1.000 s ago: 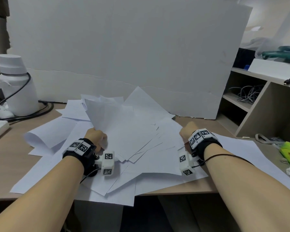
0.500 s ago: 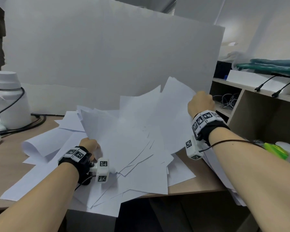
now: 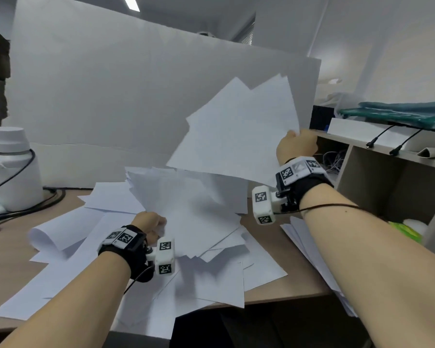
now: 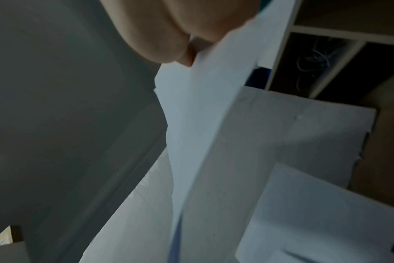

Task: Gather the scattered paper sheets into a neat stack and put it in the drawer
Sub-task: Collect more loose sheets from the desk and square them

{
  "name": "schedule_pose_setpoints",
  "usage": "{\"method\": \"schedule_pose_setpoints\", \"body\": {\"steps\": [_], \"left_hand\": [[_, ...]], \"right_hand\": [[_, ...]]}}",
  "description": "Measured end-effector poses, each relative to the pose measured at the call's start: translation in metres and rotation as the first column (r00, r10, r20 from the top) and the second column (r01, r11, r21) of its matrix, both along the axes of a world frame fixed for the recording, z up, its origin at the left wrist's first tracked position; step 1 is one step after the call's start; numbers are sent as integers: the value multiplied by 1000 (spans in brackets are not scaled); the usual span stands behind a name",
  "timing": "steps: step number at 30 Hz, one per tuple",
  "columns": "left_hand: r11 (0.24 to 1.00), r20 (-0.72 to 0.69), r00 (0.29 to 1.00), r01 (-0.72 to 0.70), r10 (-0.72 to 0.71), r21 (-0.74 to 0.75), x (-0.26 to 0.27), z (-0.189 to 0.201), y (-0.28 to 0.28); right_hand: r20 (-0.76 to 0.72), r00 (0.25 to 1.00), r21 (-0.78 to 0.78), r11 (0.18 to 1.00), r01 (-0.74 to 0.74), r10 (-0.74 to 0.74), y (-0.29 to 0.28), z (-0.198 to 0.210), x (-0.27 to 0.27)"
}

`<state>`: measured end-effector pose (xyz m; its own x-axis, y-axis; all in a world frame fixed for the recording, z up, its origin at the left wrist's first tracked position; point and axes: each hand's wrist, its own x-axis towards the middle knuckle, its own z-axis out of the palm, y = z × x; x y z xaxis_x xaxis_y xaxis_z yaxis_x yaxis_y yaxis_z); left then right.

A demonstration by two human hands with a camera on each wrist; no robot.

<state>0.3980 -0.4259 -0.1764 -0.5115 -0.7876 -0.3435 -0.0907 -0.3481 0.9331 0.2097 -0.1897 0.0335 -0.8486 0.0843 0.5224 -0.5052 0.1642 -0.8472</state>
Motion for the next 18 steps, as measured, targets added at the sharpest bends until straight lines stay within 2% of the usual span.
{"method": "schedule_pose_setpoints", "body": {"steps": [2,5,10,13,15,18], "left_hand": [[997,-104,995,11,-3,75,2,5,9],[986,-188,982,28,3,163,8,11,24],[990,-287,957,11,30,138,21,7,32],[982,-279,960,42,12,187,33,-5,16],[965,-304,953,74,6,251,39,-9,9],[959,-372,928,129,-26,253,43,-12,0]], "right_hand": [[87,995,-24,999,-48,50,-8,-21,3],[244,962,-9,992,-125,124,-25,-67,3],[483,839,23,955,-297,249,-55,-149,5],[564,773,15,933,-359,289,-75,-193,-3],[579,762,56,918,-393,291,-87,-214,-10],[600,728,101,872,-479,330,-96,-218,-13]]}}
